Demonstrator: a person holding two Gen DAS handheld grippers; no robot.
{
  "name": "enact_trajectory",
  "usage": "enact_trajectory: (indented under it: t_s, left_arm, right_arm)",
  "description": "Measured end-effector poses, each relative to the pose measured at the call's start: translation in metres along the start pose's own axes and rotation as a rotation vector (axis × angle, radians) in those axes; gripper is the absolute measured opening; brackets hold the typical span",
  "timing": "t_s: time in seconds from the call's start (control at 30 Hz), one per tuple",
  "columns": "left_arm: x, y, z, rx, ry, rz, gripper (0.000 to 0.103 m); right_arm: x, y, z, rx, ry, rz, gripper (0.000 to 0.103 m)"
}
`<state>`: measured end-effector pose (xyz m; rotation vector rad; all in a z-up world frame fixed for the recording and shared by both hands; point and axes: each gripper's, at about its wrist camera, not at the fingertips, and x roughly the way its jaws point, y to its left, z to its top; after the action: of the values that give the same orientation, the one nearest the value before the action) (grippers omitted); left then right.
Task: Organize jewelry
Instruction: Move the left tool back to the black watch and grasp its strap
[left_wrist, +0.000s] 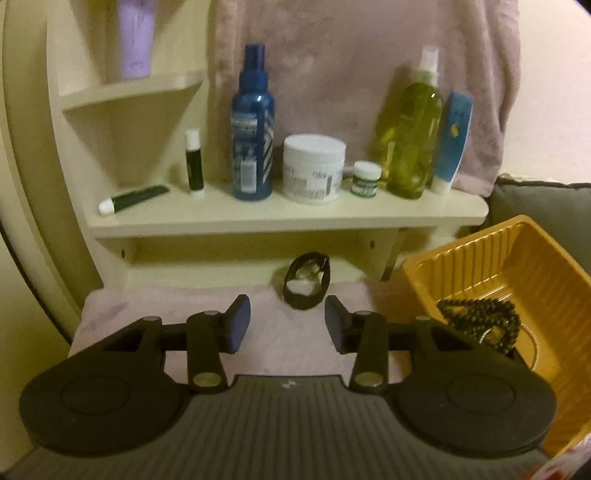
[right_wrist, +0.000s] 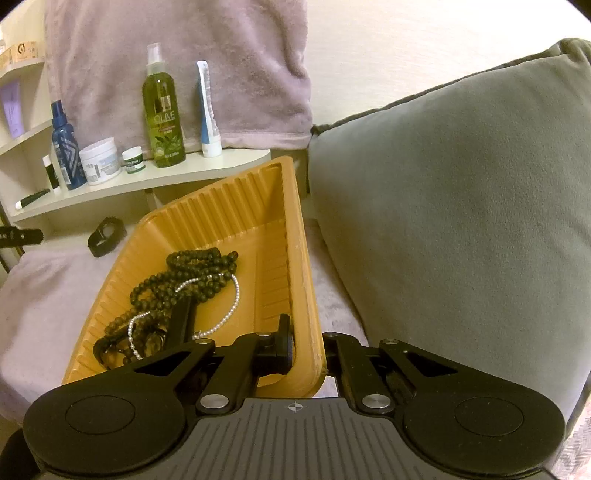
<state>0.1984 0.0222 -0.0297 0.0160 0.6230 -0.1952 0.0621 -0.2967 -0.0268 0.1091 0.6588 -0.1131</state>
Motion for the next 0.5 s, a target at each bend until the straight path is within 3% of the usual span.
enact_trajectory:
  t_s: [0.5]
  left_arm:
    - [0.012,0.002,-0.009,-0.014,0.035,0.001,0.046]
  right_arm:
    - [0.001,-0.001,-0.001,-0.001,0.004,-0.001,0.005]
